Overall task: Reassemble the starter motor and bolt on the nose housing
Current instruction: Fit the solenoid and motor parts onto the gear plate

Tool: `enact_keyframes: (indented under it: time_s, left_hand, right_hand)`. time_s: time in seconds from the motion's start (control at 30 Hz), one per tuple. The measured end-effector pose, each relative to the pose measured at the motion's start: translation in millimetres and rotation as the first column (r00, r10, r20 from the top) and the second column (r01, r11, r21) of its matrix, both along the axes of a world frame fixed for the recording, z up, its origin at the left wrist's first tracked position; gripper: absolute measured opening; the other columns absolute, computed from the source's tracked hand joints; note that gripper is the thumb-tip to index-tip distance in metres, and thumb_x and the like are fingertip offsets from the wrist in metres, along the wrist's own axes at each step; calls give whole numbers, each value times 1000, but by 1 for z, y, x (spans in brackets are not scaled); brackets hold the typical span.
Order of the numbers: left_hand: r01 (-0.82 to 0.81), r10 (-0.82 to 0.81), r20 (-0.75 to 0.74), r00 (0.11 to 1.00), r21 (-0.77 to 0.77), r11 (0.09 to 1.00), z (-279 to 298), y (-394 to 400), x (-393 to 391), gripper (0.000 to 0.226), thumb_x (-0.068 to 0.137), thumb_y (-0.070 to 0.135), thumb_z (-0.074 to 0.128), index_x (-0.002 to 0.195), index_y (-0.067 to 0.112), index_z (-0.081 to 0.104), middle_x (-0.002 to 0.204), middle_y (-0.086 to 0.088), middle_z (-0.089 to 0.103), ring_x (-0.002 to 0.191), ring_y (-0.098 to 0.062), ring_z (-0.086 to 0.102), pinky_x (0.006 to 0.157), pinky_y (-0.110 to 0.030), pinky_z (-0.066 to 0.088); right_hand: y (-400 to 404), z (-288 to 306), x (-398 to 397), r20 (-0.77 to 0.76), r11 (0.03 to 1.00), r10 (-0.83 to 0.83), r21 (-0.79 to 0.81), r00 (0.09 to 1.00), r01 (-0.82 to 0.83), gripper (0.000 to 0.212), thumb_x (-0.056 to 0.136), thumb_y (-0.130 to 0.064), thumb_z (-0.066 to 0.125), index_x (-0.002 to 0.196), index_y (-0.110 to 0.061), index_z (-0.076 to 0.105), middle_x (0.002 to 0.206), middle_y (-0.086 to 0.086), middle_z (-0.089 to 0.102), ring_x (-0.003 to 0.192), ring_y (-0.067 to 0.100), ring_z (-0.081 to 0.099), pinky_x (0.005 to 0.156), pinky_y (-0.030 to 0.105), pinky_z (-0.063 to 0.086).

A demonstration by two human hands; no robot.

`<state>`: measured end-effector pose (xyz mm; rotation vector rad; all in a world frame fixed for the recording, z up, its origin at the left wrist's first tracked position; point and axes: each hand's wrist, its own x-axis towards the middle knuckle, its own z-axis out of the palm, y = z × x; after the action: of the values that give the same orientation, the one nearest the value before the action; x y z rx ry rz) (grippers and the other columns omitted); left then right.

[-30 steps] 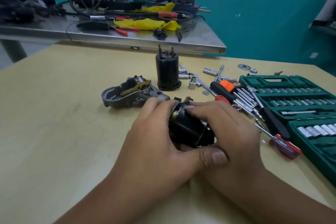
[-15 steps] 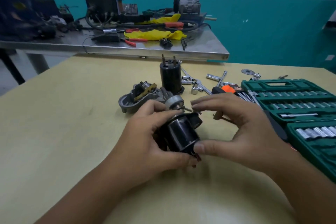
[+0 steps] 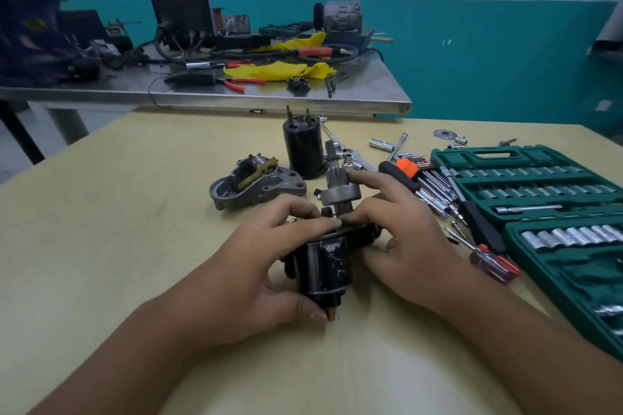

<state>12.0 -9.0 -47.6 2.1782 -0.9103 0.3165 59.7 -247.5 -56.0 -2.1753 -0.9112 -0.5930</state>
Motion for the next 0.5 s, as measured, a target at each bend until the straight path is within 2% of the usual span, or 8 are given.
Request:
enact_keyframes:
  time_s: [0.1, 0.17, 0.3, 0.4, 0.5]
  left_hand:
    - [-14, -2, 166, 986, 91, 996, 6, -2, 12, 82, 70, 25, 96, 143, 15, 59, 132, -1, 54, 123, -15, 57, 94, -31, 51]
    - [-24, -19, 270, 963, 154, 988, 11, -4, 25, 81, 71, 16, 96, 142, 8, 58, 133, -4, 56, 126, -17, 57, 100, -33, 51]
    - [-85, -16, 439, 898, 211, 974, 10, -15, 47, 70, 80, 23, 88, 138, 2, 56, 127, -7, 57, 117, -19, 59, 101, -28, 49]
    - [-75, -32, 477, 878, 204, 976, 1, -20, 50, 57, 93, 28, 74, 139, 5, 51, 130, -8, 55, 117, -22, 60, 98, -32, 50]
    - [-59, -61, 510, 858, 215, 975, -5, -13, 57, 61, 88, 19, 80, 138, 5, 49, 131, -7, 52, 115, -25, 62, 93, -37, 54]
  right_hand:
    - [-1, 4, 2, 115, 996, -83, 37, 990, 79, 13, 78, -4, 80, 88, -4, 71, 143, 17, 51, 105, 14, 59, 93, 16, 45]
    - [-2, 5, 6, 201, 986, -155, 92, 967, 139, 13, 81, -5, 82, 87, -3, 71, 141, 19, 51, 105, 15, 58, 96, 15, 44]
    - [-7, 4, 12, 297, 968, -240, 146, 924, 205, 18, 77, -1, 84, 84, -2, 68, 139, 24, 51, 99, 4, 48, 95, 5, 37]
    - [-9, 1, 16, 303, 966, -254, 127, 919, 225, 17, 79, 3, 83, 83, -1, 67, 140, 25, 50, 102, 7, 47, 95, 7, 37]
    - [-11, 1, 16, 290, 973, -230, 86, 929, 214, 14, 82, -1, 83, 86, -2, 69, 142, 23, 49, 103, 13, 54, 93, 16, 48]
